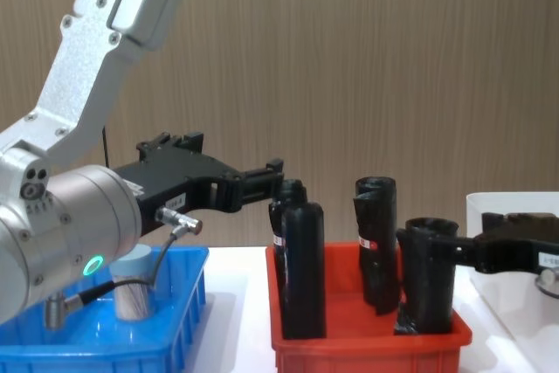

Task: Pick the cotton swabs from the blue box and place them into the white box.

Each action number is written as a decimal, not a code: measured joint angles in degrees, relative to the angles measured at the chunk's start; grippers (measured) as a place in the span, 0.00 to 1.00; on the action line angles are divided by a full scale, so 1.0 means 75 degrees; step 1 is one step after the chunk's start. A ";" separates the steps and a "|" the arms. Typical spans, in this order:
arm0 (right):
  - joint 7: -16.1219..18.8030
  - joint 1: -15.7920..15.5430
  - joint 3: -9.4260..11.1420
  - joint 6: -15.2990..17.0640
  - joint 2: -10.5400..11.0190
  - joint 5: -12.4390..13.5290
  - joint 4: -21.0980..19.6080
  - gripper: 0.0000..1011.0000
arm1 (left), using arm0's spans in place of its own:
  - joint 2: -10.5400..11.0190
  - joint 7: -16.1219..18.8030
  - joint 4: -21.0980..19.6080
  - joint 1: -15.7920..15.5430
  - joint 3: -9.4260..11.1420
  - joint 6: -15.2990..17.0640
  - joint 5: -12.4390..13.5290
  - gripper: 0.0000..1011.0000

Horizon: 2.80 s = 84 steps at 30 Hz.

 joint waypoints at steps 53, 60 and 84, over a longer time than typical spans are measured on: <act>0.0606 0.0681 -0.0104 0.0136 -0.0233 -0.0079 0.0692 0.46 | 0.0000 0.0000 0.0000 0.0000 0.0000 0.0000 0.0000 0.99; 0.0474 0.0589 -0.0018 0.0143 -0.0129 0.0055 0.0094 0.42 | 0.0000 0.0000 0.0000 0.0000 0.0000 0.0000 0.0000 0.99; -0.0714 0.0744 0.0736 0.0040 0.0487 0.0212 -0.0786 0.35 | 0.0001 0.0000 0.0000 0.0000 0.0000 0.0000 0.0000 0.99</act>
